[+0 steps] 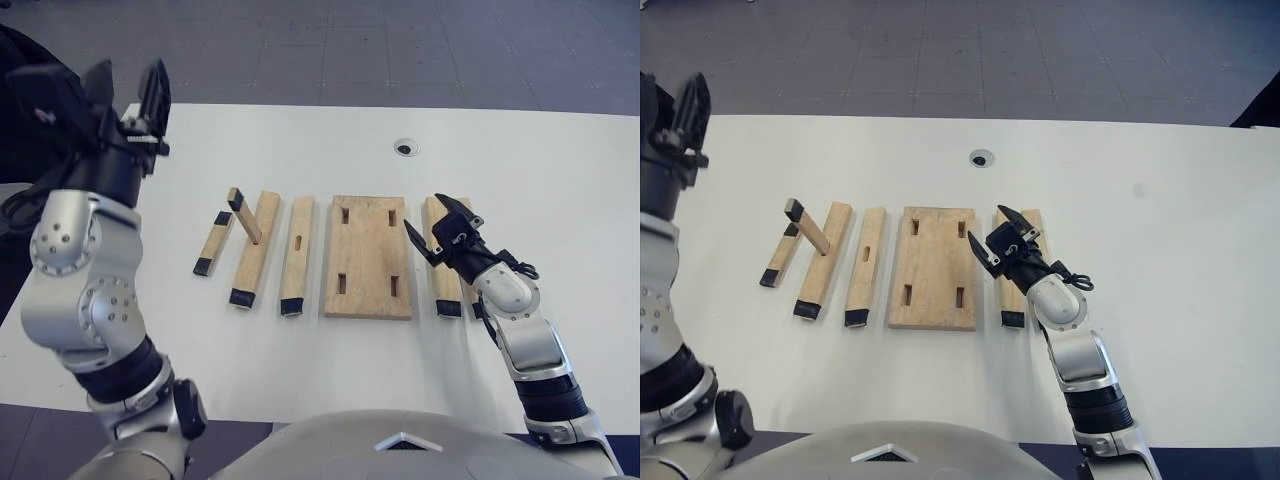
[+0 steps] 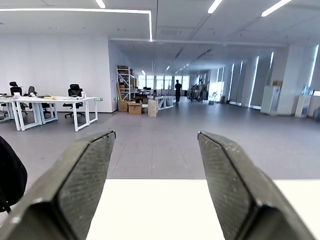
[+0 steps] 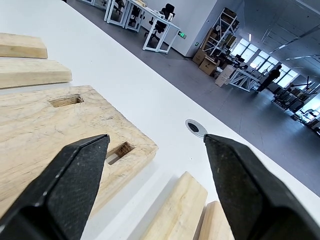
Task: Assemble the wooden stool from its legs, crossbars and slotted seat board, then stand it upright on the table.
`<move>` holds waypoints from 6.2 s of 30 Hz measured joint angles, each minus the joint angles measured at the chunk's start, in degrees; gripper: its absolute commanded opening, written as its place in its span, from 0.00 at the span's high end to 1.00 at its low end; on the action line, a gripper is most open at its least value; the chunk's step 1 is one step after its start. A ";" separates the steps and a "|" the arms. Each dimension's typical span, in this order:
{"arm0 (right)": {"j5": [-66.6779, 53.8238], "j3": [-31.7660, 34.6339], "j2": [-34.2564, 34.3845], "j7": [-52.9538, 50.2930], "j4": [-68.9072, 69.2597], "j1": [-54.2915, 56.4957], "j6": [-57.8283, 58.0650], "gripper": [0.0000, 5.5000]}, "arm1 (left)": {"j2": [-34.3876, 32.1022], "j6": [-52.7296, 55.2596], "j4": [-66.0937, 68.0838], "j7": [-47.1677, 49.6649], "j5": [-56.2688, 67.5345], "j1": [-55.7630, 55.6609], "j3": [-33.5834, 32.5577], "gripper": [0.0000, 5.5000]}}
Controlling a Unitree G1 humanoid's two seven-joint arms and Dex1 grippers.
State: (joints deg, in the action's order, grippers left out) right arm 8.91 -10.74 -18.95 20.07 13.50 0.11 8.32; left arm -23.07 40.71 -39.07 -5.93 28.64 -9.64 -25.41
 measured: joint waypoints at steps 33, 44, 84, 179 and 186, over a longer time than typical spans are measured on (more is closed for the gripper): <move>0.01 0.15 -0.18 0.11 -0.66 0.09 0.01 0.37 | 8.58 -17.51 15.77 -8.63 -15.76 37.58 19.02 0.53; 0.04 0.15 -0.13 0.06 -0.66 0.09 0.01 0.37 | 8.63 -17.66 16.40 -8.85 -14.13 34.93 17.36 0.62; -82.35 27.32 12.55 8.44 -11.32 22.75 58.19 0.22 | 2.68 23.09 26.10 -11.60 61.21 -0.89 16.62 0.62; -46.81 7.61 -5.26 29.78 -11.36 25.65 30.43 0.63 | -35.34 -49.14 29.37 -48.51 -50.24 -5.72 52.66 0.18; -38.25 2.76 -2.76 35.51 -25.42 31.34 22.14 0.63 | -33.50 -50.86 31.49 -48.63 -51.46 -6.47 52.02 0.18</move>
State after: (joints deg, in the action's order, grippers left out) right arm -29.34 -7.98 -21.70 55.58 -11.92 31.45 30.46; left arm -56.56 -10.14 -7.58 -54.56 -22.82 -16.11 26.60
